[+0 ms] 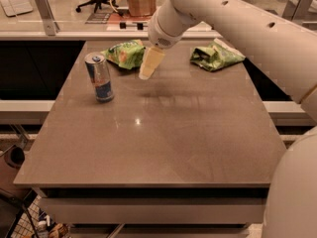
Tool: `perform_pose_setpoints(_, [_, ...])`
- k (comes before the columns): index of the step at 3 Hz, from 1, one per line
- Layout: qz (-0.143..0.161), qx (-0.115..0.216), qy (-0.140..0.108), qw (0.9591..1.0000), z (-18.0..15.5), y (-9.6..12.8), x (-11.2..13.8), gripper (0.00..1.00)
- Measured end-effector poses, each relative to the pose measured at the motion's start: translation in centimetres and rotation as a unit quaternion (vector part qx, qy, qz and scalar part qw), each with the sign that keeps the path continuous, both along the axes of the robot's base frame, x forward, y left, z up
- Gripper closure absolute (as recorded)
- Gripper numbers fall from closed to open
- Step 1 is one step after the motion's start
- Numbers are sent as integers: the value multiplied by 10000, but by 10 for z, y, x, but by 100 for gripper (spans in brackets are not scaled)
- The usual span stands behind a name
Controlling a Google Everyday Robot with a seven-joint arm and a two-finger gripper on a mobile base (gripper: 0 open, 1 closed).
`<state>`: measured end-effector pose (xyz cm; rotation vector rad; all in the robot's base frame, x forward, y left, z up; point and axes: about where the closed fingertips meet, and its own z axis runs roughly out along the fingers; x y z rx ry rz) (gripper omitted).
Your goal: Pick green rice chip bag
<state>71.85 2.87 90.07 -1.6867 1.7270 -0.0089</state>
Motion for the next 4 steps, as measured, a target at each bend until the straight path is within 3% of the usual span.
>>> perform_pose_setpoints(1, [47,4,19,10000,-2,6,5,0])
perform_pose_setpoints(4, [140,79,93,9998,-44,48,59,0])
